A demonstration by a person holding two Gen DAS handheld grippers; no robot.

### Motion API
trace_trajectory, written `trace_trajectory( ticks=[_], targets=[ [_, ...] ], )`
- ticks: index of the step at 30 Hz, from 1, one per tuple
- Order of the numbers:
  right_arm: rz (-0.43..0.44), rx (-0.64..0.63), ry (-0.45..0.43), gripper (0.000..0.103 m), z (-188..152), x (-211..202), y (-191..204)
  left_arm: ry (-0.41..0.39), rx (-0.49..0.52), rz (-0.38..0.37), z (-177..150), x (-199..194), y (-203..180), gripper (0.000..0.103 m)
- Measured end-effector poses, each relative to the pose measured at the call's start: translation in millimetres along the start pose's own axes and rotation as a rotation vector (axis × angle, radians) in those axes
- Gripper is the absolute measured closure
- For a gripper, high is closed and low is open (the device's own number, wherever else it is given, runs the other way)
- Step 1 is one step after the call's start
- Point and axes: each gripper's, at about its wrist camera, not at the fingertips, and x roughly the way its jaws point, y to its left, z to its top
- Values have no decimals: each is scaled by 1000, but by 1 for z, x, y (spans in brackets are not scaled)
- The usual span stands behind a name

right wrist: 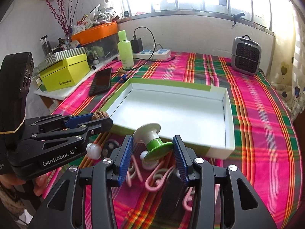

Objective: Organize objects
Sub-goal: 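Lift the walnut and spool with both grippers and carry them over the white box lid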

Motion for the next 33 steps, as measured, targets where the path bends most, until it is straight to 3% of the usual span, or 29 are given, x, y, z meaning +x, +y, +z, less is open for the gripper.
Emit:
trace_trajectory(
  ticks=[15, 33],
  targets=[
    [-19, 26, 49, 59, 48, 56, -27, 32, -4, 29, 39, 47, 13, 73],
    [-57, 32, 139, 59, 76, 108, -47, 82, 13, 38, 70, 92, 21, 73]
  ],
)
